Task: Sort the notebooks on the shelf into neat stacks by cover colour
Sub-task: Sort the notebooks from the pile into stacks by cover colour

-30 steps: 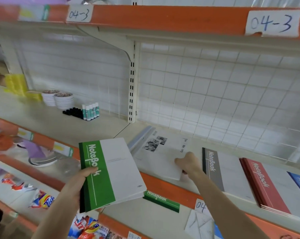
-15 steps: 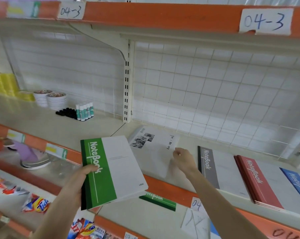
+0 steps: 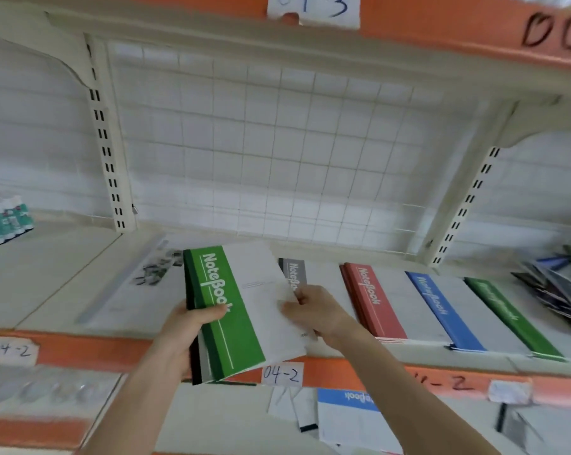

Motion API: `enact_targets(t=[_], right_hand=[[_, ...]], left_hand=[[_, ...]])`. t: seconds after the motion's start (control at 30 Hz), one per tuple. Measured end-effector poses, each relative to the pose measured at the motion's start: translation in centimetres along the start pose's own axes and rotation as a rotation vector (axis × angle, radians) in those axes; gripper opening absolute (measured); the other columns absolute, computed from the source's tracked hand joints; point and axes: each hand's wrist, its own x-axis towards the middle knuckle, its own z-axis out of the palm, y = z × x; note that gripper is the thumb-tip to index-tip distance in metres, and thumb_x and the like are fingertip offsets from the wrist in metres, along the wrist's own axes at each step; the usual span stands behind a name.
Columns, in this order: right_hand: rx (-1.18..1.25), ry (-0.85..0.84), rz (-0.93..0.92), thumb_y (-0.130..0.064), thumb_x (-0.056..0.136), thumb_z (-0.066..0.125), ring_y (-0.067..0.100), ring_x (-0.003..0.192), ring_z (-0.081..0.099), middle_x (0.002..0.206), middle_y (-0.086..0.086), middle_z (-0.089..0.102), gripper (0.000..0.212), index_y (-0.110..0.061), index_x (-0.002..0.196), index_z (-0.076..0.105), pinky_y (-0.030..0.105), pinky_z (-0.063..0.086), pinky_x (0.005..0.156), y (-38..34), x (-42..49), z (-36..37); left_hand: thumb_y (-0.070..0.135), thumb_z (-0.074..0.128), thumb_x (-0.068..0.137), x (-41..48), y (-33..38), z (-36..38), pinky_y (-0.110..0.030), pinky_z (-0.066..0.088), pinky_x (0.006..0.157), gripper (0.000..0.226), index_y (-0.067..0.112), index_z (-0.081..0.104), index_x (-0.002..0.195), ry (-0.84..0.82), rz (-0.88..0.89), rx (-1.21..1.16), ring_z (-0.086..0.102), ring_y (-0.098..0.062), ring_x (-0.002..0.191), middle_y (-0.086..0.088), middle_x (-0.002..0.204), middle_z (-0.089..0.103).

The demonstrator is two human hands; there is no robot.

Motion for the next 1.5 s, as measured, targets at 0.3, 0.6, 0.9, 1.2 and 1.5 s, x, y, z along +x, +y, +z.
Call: enact_targets(t=[0.3, 0.6, 0.9, 1.2, 1.5], right_hand=[[0.024, 0.278, 0.147, -0.009, 0.091, 0.05, 0.015, 0.074, 0.053, 0.084, -0.001, 0.052, 0.014, -0.013, 0.105, 0.048, 0.021, 0.043, 0.052, 5.8, -1.9, -10.6], [0.085, 0.679, 0.254, 0.002, 0.09, 0.047, 0.024, 0.077, 0.057, 0.091, 0.009, 0.059, 0.031, -0.003, 0.119, 0.056, 0.026, 0.044, 0.057, 15.4, -6.3, -25.8], [-0.581, 0.785, 0.379, -0.011, 0.09, 0.051, 0.03, 0.104, 0.055, 0.111, 0.014, 0.061, 0.042, -0.008, 0.132, 0.049, 0.032, 0.043, 0.083, 21.8, -8.9, -33.0], [-0.844, 0.31, 0.077, -0.038, 0.091, 0.051, 0.025, 0.126, 0.039, 0.136, 0.006, 0.045, 0.048, -0.012, 0.131, 0.044, 0.038, 0.033, 0.108, 20.4, -7.7, -28.6], [-0.838, 0.28, 0.186, -0.031, 0.086, 0.047, 0.027, 0.122, 0.037, 0.127, 0.01, 0.044, 0.04, -0.006, 0.117, 0.05, 0.043, 0.032, 0.102, 21.1, -6.6, -29.3]], left_hand=[[0.013, 0.056, 0.091, 1.7, -1.7, 11.9, -0.023, 0.038, 0.066, 0.014, 0.009, 0.058, 0.104, -0.124, 0.017, 0.063, 0.053, -0.016, 0.076, -0.005, 0.09, 0.061], [0.001, 0.052, 0.088, 1.0, -3.4, 22.7, -0.031, 0.045, 0.057, 0.015, 0.012, 0.061, 0.087, -0.256, -0.102, 0.016, 0.062, -0.026, 0.068, -0.008, 0.068, 0.069], [0.001, 0.05, 0.089, -0.4, -5.3, 29.4, -0.032, 0.044, 0.059, 0.017, 0.013, 0.061, 0.087, -0.255, -0.075, 0.026, 0.061, -0.027, 0.07, -0.009, 0.073, 0.067], [0.001, 0.048, 0.09, -2.0, -6.6, 31.6, -0.03, 0.039, 0.057, 0.018, 0.012, 0.06, 0.083, -0.194, -0.053, 0.042, 0.057, -0.026, 0.068, -0.004, 0.053, 0.066], [0.004, 0.049, 0.09, -2.7, -7.3, 31.9, -0.033, 0.044, 0.062, 0.016, 0.012, 0.063, 0.089, -0.149, -0.061, 0.035, 0.059, -0.03, 0.073, -0.013, 0.077, 0.066]])
